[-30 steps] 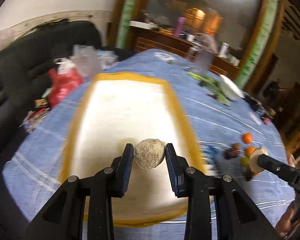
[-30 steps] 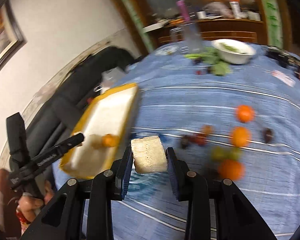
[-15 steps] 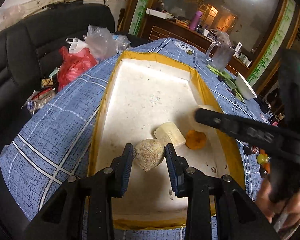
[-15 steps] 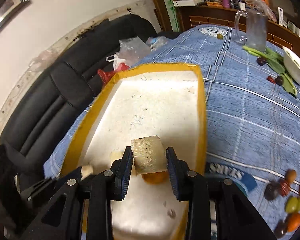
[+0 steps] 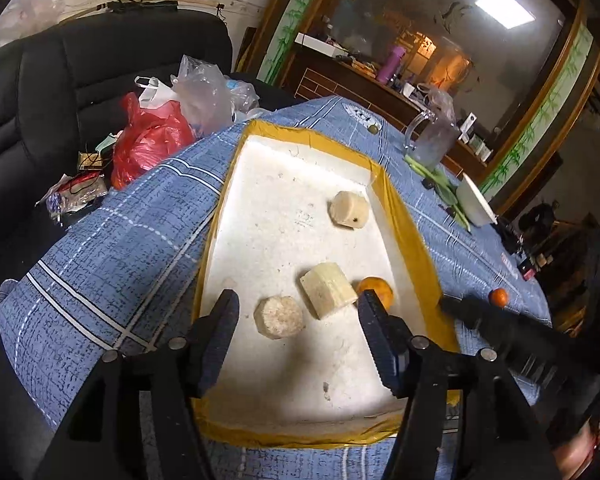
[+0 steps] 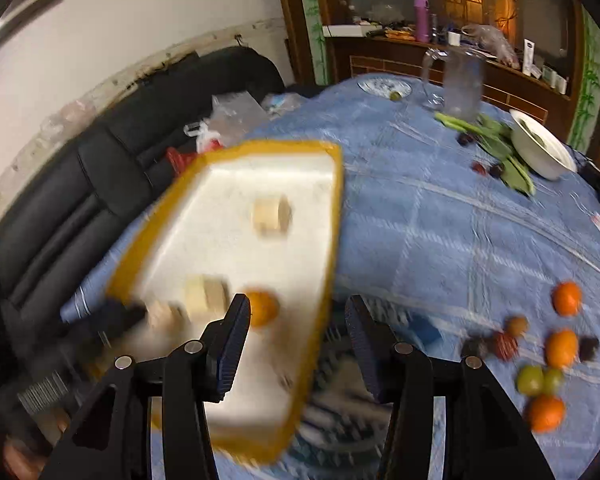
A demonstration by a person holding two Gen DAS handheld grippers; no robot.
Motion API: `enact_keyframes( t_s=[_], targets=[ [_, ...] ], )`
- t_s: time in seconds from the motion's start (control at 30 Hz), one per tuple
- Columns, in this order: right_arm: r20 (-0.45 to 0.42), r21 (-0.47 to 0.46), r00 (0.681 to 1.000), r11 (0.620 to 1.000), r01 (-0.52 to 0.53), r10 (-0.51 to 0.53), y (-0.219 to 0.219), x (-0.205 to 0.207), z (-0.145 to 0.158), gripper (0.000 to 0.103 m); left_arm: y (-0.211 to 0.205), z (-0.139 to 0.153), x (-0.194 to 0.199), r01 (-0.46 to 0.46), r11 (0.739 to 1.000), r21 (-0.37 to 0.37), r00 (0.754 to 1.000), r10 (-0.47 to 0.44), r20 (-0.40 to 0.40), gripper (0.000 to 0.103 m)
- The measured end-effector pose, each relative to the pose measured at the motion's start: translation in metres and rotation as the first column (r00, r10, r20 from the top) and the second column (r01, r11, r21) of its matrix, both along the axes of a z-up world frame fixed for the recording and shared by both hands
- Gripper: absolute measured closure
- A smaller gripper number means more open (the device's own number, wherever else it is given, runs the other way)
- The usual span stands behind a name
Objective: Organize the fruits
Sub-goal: 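Move both grippers back to the fruit pile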
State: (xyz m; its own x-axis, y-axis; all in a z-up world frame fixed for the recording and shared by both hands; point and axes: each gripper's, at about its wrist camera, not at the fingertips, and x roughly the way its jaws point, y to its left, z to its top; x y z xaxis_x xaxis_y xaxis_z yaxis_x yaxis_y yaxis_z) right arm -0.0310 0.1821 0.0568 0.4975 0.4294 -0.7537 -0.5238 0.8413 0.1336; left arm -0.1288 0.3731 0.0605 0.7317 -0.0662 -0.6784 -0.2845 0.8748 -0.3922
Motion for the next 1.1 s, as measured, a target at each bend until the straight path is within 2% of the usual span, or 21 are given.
enact_keyframes(
  t_s=[0.07,0.1,0.13,0.17,0.2,0.33,0.4,0.53,0.63,0.67,0.7,0.83,0.9,1.0,1.1],
  targets=[
    [-0.019,-0.043,1.0,0.999,-0.006,0.005,-0.001,-0.01,-0.013,0.053,-0.004,0.004,-0.002,0.003,1.0,-0.003,1.0,-0.003,0.007,0.042],
    [-0.023,-0.063,1.0,0.998,-0.01,0.008,0.001,-0.014,-0.019,0.067,-0.006,0.005,-0.003,0.007,1.0,-0.003,1.0,-0.007,0.008,0.042],
    [-0.03,-0.083,0.999,0.996,-0.017,0.015,0.003,-0.018,-0.026,0.074,-0.008,0.007,-0.004,0.01,1.0,-0.001,1.0,-0.01,0.009,0.042],
    [-0.043,-0.096,0.999,0.995,-0.027,0.023,0.005,-0.02,-0.032,0.074,-0.01,0.009,-0.006,0.012,1.0,0.0,1.0,-0.012,0.01,0.041],
    [-0.057,-0.1,0.998,0.994,-0.036,0.03,0.006,-0.023,-0.038,0.079,-0.011,0.011,-0.008,0.013,1.0,0.002,1.0,-0.013,0.011,0.041],
    [-0.071,-0.091,0.997,0.995,-0.039,0.032,0.009,-0.031,-0.039,0.08,-0.012,0.018,-0.016,0.005,1.0,-0.009,1.0,-0.004,0.02,0.036],
    [-0.079,-0.085,0.996,0.995,-0.044,0.038,0.009,-0.036,-0.04,0.079,-0.014,0.023,-0.019,0.006,1.0,-0.011,1.0,-0.006,0.031,0.036],
    [-0.109,-0.048,0.991,0.995,-0.083,0.077,0.003,-0.052,-0.04,0.07,-0.029,0.033,-0.02,0.038,0.999,-0.001,0.998,-0.038,0.05,0.031],
    [-0.148,0.069,0.985,0.994,-0.08,0.09,-0.02,-0.055,-0.034,0.07,-0.044,0.04,-0.02,0.083,0.997,0.006,0.995,-0.083,0.054,0.029],
    [-0.129,0.091,0.988,0.993,-0.069,0.081,-0.031,-0.058,-0.029,0.067,-0.051,0.043,-0.019,0.103,0.995,0.015,0.993,-0.104,0.052,0.028],
    [-0.107,0.105,0.992,0.993,-0.061,0.072,-0.043,-0.062,-0.024,0.058,-0.058,0.045,-0.018,0.118,0.993,0.021,0.992,-0.119,0.049,0.025],
    [0.015,0.113,0.998,0.992,0.052,-0.054,-0.109,-0.073,-0.003,0.045,-0.094,0.047,-0.009,0.204,0.977,0.054,0.978,-0.206,0.024,0.021],
    [0.039,0.104,0.99,0.986,0.128,-0.133,-0.144,-0.073,0.0,0.044,-0.114,0.044,-0.004,0.254,0.965,0.064,0.967,-0.255,0.007,0.021],
    [0.018,0.085,0.969,0.966,0.246,-0.248,-0.198,-0.07,-0.009,0.044,-0.142,0.035,0.005,0.316,0.947,0.062,0.949,-0.316,-0.018,0.021],
    [-0.027,0.081,0.949,0.945,0.316,-0.315,-0.232,-0.062,-0.02,0.044,-0.166,0.025,0.014,0.362,0.929,0.071,0.932,-0.359,-0.056,0.021]
  ],
)
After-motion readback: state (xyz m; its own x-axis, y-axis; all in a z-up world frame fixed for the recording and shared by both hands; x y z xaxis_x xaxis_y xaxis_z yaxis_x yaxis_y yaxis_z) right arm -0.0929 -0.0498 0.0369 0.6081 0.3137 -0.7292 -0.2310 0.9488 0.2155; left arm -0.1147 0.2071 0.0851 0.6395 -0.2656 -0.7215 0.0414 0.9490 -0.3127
